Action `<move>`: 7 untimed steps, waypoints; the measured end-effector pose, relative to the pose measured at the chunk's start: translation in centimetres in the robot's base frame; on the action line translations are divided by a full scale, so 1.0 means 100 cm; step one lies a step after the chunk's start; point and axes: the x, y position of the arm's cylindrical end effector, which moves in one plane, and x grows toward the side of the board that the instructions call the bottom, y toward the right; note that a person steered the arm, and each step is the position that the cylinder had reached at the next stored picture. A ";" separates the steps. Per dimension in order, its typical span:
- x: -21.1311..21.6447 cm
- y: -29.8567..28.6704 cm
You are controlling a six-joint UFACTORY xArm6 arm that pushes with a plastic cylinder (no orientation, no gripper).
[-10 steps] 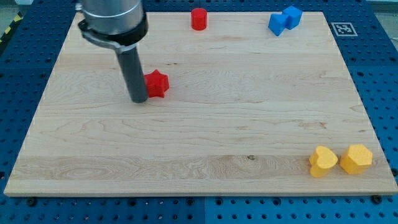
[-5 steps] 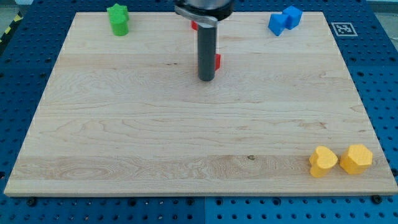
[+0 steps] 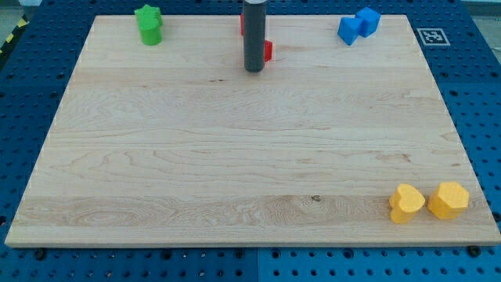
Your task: Push the red star to the bottom right side of the red circle
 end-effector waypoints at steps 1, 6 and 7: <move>-0.026 0.000; -0.046 0.009; 0.014 0.047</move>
